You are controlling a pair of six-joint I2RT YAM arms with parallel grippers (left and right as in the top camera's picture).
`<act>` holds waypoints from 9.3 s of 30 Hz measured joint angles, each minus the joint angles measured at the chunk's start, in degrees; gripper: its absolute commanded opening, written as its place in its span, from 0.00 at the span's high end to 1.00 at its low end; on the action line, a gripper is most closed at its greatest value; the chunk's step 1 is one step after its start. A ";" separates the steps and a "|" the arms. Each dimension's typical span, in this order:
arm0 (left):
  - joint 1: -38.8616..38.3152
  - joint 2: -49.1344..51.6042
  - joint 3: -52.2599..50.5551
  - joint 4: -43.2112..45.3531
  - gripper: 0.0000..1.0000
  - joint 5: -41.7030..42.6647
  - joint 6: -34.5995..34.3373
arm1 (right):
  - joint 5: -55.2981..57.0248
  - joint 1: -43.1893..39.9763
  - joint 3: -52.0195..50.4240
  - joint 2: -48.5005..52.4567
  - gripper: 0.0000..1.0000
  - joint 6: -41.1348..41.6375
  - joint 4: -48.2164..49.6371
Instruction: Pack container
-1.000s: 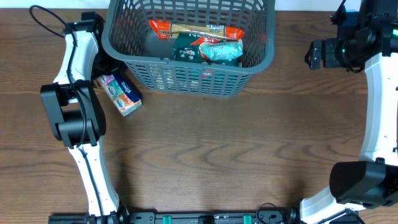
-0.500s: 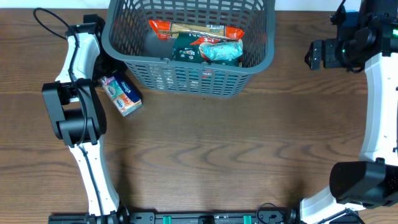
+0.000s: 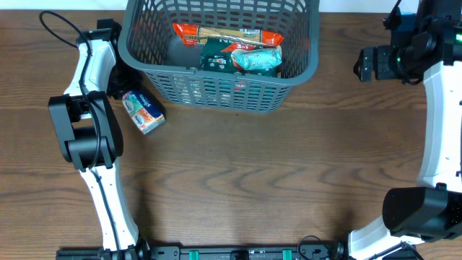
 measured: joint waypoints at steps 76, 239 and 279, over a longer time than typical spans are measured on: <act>-30.58 -23.87 0.02 26.71 0.23 6.84 94.88 | 0.04 0.00 0.00 0.00 0.01 -1.55 -0.33; -10.60 -105.13 -62.07 7.17 0.01 -5.20 34.29 | 4.24 15.43 -110.84 -100.72 0.01 9.07 70.36; -10.60 -110.79 -64.02 12.39 0.01 -3.98 34.97 | 4.76 15.43 -110.84 -100.72 0.01 11.06 70.40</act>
